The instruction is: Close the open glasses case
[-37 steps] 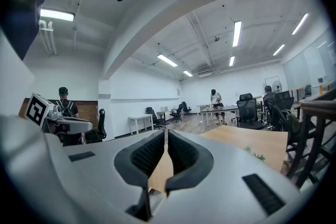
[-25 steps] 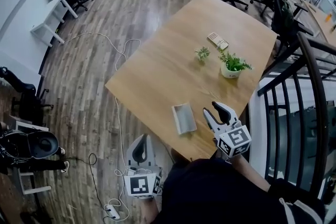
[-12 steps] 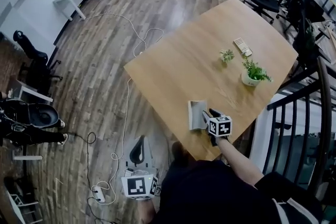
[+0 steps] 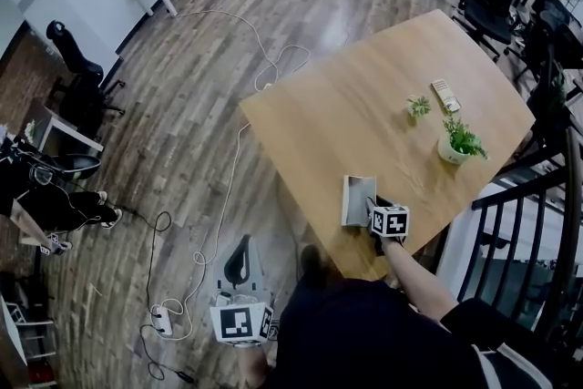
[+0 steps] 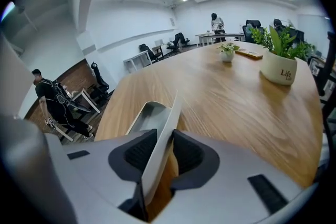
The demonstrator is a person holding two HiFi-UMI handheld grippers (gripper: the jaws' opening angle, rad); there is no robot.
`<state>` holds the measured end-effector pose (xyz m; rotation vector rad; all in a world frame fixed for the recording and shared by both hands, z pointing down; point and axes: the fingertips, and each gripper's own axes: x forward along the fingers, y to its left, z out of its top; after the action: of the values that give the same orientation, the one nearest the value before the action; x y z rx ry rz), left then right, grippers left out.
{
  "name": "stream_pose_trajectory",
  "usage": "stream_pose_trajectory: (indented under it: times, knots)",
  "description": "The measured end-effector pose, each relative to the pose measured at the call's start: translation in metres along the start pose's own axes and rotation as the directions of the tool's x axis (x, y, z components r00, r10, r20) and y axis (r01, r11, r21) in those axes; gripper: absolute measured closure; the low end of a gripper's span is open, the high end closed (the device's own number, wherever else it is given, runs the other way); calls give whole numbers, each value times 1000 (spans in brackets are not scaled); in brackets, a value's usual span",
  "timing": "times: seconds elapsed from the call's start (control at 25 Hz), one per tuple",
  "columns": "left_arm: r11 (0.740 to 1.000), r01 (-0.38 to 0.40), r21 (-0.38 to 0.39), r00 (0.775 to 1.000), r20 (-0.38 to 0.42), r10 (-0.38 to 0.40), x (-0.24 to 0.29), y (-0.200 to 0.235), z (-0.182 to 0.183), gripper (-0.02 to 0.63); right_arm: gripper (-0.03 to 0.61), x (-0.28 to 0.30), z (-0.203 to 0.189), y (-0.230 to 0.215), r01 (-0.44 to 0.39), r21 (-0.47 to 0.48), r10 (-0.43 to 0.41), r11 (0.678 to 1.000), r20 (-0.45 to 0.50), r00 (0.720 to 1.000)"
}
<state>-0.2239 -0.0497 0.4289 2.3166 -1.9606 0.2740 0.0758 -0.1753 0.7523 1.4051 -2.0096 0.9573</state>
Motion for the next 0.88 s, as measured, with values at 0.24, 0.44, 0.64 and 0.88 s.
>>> stream_pose_trajectory:
  times: [0.24, 0.44, 0.64, 0.88]
  knots:
    - [1000, 6, -1, 1000, 11, -6, 2, -3, 3, 615, 532, -2, 2, -12, 13, -135, -21, 991, -53, 998]
    - [1000, 7, -3, 1000, 14, -7, 1, -4, 2, 615, 548, -1, 14, -25, 18, -392, -64, 920, -106, 992]
    - [1000, -3, -3, 1000, 15, 3, 0, -1, 1, 615, 552, -2, 34, -28, 67, -906, -255, 418, -46, 966]
    - [1000, 3, -3, 1000, 7, -3, 0, -5, -1, 615, 532, -8, 22, -9, 101, -987, -323, -128, 138, 936]
